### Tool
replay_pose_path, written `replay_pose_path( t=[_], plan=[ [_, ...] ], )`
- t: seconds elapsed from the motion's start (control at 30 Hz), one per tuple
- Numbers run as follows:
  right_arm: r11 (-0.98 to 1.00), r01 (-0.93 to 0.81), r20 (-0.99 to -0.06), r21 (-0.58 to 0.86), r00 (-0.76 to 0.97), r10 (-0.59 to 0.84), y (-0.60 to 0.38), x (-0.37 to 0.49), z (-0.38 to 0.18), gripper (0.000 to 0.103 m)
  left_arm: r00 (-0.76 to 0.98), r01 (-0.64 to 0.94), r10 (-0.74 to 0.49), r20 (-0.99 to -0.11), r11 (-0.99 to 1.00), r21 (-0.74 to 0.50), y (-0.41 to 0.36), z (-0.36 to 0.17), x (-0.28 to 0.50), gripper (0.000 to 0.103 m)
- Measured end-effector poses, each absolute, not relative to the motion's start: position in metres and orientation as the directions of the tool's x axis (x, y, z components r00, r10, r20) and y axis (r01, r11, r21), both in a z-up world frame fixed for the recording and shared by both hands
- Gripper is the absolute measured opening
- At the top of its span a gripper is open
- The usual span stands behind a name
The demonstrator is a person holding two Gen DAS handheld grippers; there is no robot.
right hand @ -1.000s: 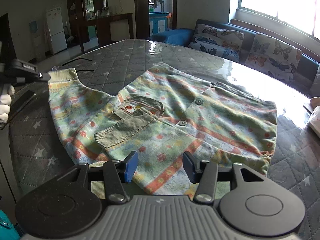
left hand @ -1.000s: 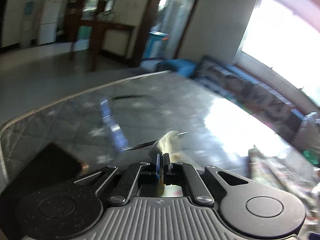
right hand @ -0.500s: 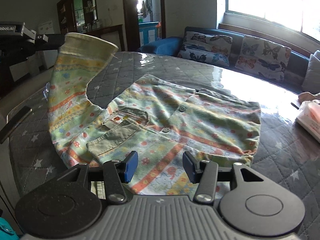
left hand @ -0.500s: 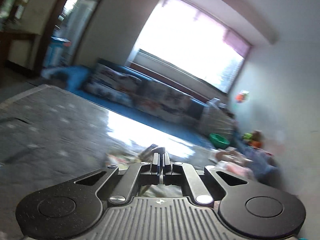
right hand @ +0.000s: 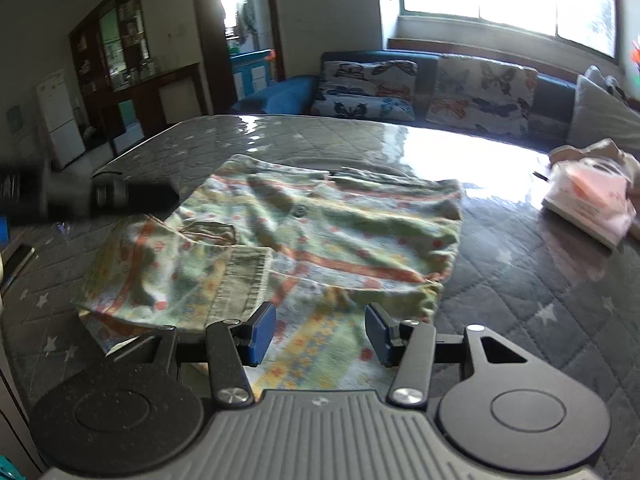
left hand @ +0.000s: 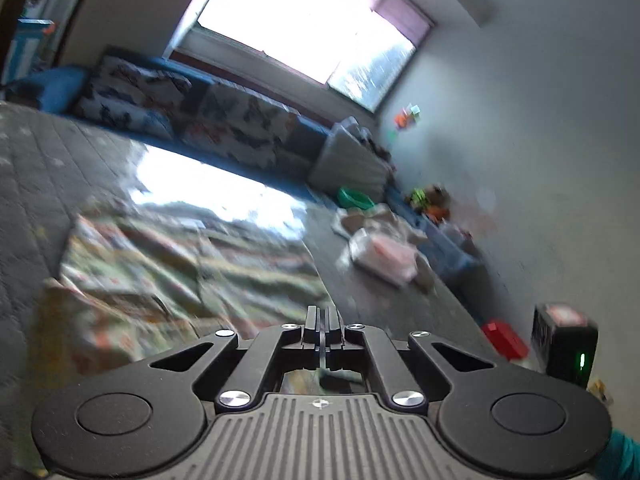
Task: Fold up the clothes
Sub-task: 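Grasp the shirt side with the right gripper and fold it over the body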
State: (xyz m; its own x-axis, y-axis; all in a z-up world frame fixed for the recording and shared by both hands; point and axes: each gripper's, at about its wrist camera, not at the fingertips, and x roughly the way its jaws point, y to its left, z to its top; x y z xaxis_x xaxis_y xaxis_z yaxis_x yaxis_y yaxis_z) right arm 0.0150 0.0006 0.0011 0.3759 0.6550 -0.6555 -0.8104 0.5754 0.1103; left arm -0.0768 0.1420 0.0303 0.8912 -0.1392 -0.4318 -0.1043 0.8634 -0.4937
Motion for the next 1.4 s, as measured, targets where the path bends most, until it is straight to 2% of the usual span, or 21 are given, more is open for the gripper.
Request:
replay_pose_path(
  t=[0.17, 0.27, 0.47, 0.57, 0.77, 0.83, 0.9, 1.1, 1.17, 1.23, 1.4],
  plan=[
    [0.583, -0.789, -0.659, 0.194, 0.335, 0.673, -0.003, 0.023, 0.001, 0.049, 0.878, -0.112, -0.117, -0.465, 0.892, -0.437, 0.146, 0.031, -0.089, 0.003],
    [0.557, -0.800, -0.667, 0.223, 0.291, 0.686, 0.006, 0.022, -0.003, 0.048, 0.872, -0.159, -0.042, -0.488, 0.919, -0.361, 0.156, 0.034, -0.109, 0.012],
    [0.485, -0.835, -0.687, 0.259, 0.193, 0.700, 0.039, 0.014, -0.014, 0.044, 0.831, -0.289, 0.117, -0.544, 0.926, -0.243, 0.181, 0.024, -0.151, 0.021],
    [0.478, -0.838, -0.706, 0.265, 0.169, 0.688, 0.050, 0.013, -0.019, 0.041, 0.802, -0.344, 0.176, -0.571, 0.918, -0.199, 0.189, 0.017, -0.171, 0.035],
    [0.483, -0.832, -0.728, 0.272, 0.150, 0.669, 0.060, 0.011, -0.023, 0.027, 0.750, -0.379, 0.222, -0.623, 0.916, -0.129, 0.188, -0.004, -0.187, 0.046],
    [0.490, -0.831, -0.726, 0.262, 0.164, 0.667, 0.060, 0.010, -0.019, 0.012, 0.739, -0.384, 0.229, -0.633, 0.916, -0.116, 0.186, -0.010, -0.187, 0.047],
    [0.494, -0.830, -0.721, 0.259, 0.174, 0.671, 0.058, 0.011, -0.014, 0.008, 0.737, -0.384, 0.234, -0.634, 0.917, -0.108, 0.186, -0.012, -0.184, 0.049],
    [0.499, -0.822, -0.707, 0.274, 0.180, 0.684, 0.053, 0.013, -0.005, 0.007, 0.738, -0.374, 0.234, -0.632, 0.923, -0.094, 0.185, -0.018, -0.182, 0.052],
    [0.505, -0.815, -0.716, 0.284, 0.170, 0.677, 0.055, 0.014, -0.011, 0.011, 0.735, -0.376, 0.241, -0.633, 0.923, -0.086, 0.185, -0.020, -0.182, 0.052],
    [0.521, -0.804, -0.726, 0.288, 0.172, 0.666, 0.057, 0.016, -0.018, 0.023, 0.733, -0.381, 0.245, -0.634, 0.921, -0.084, 0.185, -0.022, -0.181, 0.052],
    [0.531, -0.786, -0.728, 0.317, 0.158, 0.667, 0.060, 0.019, -0.027, 0.023, 0.735, -0.385, 0.245, -0.633, 0.918, -0.092, 0.186, -0.022, -0.181, 0.053]
  ],
)
